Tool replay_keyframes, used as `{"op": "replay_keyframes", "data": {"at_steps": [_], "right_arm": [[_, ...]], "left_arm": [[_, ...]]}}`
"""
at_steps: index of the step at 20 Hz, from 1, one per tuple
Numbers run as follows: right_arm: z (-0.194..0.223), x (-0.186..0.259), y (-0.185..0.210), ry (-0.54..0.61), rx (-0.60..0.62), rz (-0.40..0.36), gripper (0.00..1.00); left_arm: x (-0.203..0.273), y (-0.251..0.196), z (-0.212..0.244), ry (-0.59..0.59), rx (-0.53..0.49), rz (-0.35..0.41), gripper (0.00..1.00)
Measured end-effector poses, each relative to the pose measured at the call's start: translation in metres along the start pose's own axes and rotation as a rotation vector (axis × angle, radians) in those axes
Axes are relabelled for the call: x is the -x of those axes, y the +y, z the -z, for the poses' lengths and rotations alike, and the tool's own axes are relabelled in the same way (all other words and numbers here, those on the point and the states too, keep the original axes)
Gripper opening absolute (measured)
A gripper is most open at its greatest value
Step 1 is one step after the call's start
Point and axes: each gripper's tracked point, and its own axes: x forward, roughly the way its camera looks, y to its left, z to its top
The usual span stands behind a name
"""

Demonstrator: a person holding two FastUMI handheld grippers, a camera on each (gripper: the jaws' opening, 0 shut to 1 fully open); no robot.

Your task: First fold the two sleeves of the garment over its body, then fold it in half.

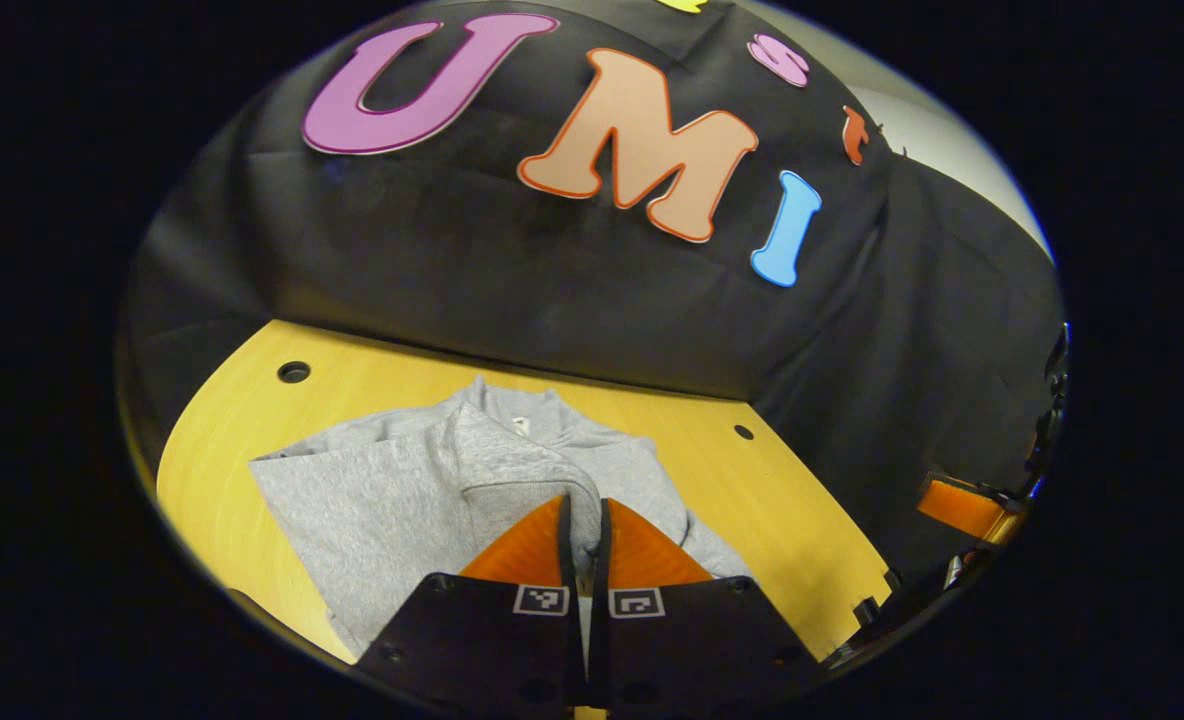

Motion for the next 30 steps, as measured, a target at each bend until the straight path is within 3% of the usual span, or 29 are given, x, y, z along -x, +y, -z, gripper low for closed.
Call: {"op": "replay_keyframes", "data": {"at_steps": [12,15,21,22,23,26,30], "right_arm": [[0.006,-0.016,-0.042,0.025,-0.021,0.047,0.96],[0.01,-0.022,-0.05,0.033,-0.026,0.057,0.96],[0.03,-0.032,-0.068,0.075,-0.018,0.047,0.96],[0.034,-0.033,-0.07,0.081,-0.014,0.046,0.99],[0.035,-0.034,-0.072,0.088,-0.012,0.045,0.99],[0.043,-0.037,-0.071,0.106,-0.011,0.033,0.99],[0.051,-0.045,-0.059,0.123,0.016,-0.004,0.99]], "left_arm": [[-0.112,-0.134,0.01,0.083,-0.165,0.248,0.0],[-0.137,-0.145,0.025,0.126,-0.22,0.239,0.0],[-0.171,-0.13,0.042,0.136,-0.192,0.182,0.06],[-0.174,-0.127,0.042,0.135,-0.184,0.179,0.15],[-0.176,-0.122,0.044,0.137,-0.174,0.179,0.13],[-0.177,-0.105,0.045,0.134,-0.183,0.124,0.98],[-0.158,-0.077,0.043,0.143,-0.227,0.061,0.96]]}}
